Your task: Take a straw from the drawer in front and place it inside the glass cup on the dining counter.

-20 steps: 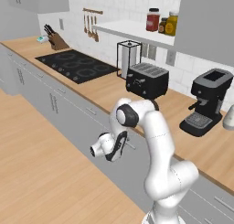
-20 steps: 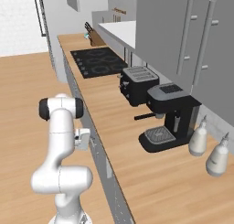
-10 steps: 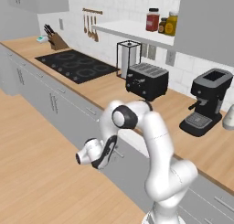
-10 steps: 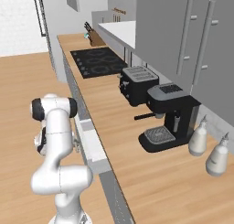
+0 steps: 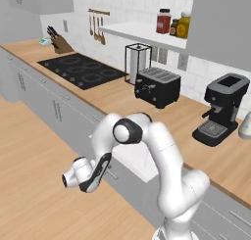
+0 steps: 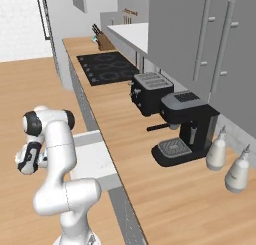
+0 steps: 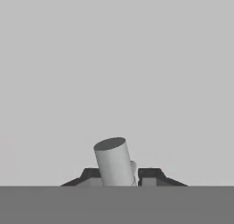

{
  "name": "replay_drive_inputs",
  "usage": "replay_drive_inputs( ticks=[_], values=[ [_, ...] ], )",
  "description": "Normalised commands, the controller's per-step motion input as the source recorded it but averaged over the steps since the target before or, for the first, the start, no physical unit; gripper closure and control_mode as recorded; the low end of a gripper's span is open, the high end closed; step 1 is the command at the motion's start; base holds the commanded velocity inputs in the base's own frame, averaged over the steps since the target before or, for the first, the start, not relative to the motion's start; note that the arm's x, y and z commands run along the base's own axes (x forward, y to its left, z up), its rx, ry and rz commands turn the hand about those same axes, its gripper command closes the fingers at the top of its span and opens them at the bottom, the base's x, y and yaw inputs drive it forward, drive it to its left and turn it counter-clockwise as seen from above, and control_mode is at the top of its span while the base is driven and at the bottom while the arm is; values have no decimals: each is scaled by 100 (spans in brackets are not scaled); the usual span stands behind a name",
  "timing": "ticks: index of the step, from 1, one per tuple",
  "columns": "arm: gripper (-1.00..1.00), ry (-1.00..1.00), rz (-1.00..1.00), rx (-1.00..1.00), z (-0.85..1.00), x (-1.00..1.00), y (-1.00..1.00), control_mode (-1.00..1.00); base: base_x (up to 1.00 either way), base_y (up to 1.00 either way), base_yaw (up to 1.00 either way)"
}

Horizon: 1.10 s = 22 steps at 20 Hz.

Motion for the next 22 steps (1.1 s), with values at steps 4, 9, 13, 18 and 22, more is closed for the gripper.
replay_drive_inputs(
  ticks=[4,9,13,18,22],
  values=[
    [100,0,0,1,0,-25,100,-100,0,0,0],
    [-100,1,0,5,5,-23,87,-100,0,0,0],
    [-100,16,0,31,45,-12,39,-100,0,0,0],
    [-100,16,0,44,91,-3,8,-100,0,0,0],
    [-100,14,0,43,100,-2,0,-100,0,0,0]
  ],
)
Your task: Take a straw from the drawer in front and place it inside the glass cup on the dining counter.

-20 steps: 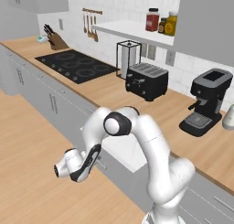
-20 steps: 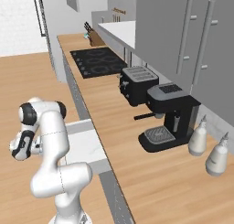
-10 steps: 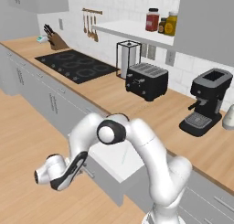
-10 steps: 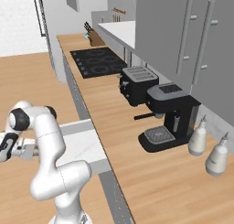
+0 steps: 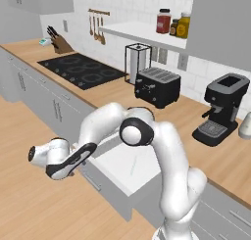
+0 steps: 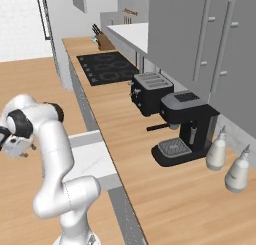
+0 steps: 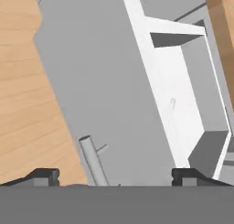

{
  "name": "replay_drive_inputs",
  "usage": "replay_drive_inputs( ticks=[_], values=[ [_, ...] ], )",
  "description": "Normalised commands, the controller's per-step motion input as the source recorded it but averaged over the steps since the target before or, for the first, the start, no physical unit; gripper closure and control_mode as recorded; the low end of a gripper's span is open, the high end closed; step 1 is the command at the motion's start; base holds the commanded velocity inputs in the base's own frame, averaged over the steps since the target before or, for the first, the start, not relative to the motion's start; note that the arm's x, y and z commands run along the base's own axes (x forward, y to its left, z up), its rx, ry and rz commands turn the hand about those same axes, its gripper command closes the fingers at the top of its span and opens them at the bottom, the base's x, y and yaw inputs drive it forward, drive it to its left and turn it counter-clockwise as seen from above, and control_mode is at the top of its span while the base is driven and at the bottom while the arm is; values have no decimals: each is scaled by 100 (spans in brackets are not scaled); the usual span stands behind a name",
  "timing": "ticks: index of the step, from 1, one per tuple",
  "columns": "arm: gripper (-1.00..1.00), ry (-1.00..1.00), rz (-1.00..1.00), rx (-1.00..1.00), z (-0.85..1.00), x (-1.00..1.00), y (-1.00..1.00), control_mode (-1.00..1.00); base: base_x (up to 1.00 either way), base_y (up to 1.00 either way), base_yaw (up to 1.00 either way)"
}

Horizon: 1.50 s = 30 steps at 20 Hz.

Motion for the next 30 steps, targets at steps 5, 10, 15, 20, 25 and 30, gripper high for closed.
replay_drive_inputs(
  ticks=[5,10,15,20,25,30],
  values=[
    [-100,10,0,41,100,-6,-35,-100,0,0,0],
    [-100,12,0,28,53,2,-91,-100,0,0,0],
    [-100,13,0,9,-25,45,-82,-100,0,0,0],
    [-100,13,3,7,-69,75,-44,-100,0,0,0],
    [-100,16,0,4,-89,56,-3,-100,0,0,0],
    [-100,13,1,6,-79,42,0,-100,0,0,0]
  ],
)
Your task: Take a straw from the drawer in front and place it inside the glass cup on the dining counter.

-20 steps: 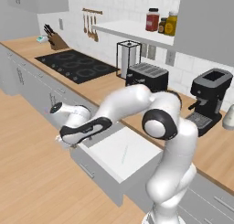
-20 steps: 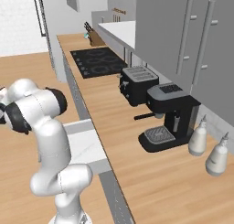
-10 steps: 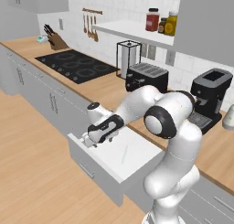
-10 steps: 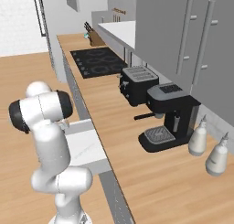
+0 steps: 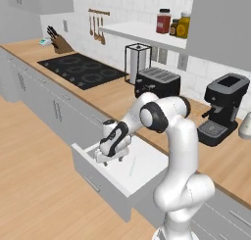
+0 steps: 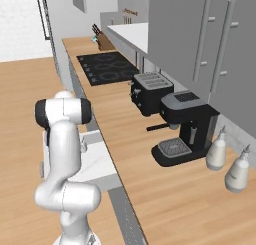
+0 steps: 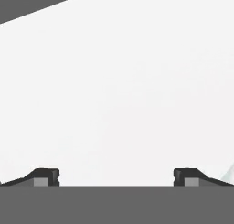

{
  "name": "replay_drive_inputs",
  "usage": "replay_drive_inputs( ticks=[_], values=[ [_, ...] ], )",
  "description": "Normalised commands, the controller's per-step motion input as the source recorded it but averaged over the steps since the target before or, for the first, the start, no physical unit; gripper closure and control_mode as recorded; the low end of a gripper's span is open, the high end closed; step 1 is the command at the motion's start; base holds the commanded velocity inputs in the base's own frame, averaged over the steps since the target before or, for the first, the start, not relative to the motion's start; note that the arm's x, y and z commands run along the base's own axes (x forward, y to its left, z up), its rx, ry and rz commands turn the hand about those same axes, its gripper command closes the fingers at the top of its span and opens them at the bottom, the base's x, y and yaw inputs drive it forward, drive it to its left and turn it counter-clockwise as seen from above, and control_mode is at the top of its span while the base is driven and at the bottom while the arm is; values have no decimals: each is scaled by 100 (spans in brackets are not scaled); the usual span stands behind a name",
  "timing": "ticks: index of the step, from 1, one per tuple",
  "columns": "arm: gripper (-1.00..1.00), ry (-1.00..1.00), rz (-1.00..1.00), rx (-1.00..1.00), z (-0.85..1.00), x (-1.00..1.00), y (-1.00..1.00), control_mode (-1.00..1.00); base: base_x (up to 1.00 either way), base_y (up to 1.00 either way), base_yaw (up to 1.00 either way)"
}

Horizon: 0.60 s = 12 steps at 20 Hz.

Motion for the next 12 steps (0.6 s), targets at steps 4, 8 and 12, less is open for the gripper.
replay_drive_inputs(
  ticks=[4,8,12],
  values=[
    [-100,3,3,4,-53,1,35,-100,0,0,0],
    [-100,0,3,0,-17,-13,88,-100,0,0,0],
    [-100,0,3,0,0,-38,100,-100,0,0,0]
  ],
)
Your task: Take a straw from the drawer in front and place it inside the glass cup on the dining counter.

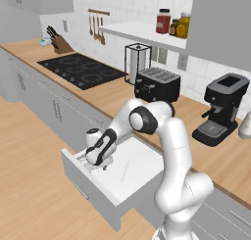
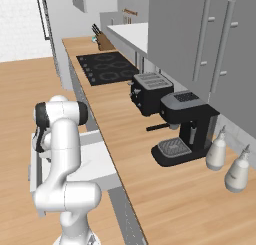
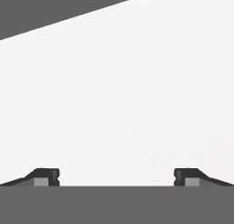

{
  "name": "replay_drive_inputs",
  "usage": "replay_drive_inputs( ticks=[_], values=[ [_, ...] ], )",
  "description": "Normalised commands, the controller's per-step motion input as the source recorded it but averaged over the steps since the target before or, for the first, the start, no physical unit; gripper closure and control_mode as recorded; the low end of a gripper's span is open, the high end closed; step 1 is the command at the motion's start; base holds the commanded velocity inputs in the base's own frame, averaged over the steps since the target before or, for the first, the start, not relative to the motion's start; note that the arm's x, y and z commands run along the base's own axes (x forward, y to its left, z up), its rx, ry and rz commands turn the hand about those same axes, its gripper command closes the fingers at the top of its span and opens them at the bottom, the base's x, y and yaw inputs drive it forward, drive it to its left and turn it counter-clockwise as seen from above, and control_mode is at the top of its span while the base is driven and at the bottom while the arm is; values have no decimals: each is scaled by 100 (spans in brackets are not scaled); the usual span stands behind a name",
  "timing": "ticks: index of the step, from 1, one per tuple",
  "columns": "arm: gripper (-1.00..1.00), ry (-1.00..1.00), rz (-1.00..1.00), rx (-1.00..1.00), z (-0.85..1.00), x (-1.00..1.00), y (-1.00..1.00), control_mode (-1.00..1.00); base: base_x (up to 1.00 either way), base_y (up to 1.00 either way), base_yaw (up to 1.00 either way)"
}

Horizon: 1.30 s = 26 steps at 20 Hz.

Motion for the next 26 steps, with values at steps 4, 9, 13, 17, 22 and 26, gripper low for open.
replay_drive_inputs(
  ticks=[4,9,13,17,22,26],
  values=[
    [-100,0,3,0,0,-46,100,-100,0,0,0],
    [-100,-8,-7,-1,41,-24,12,-100,0,0,0],
    [-100,-3,-28,-7,39,0,-82,-100,0,0,0],
    [-100,0,-28,-4,2,0,-90,-100,0,0,0],
    [-100,0,-24,-1,0,0,-74,-100,0,0,0],
    [-100,-1,-19,0,-15,0,-43,-100,0,0,0]
  ],
)
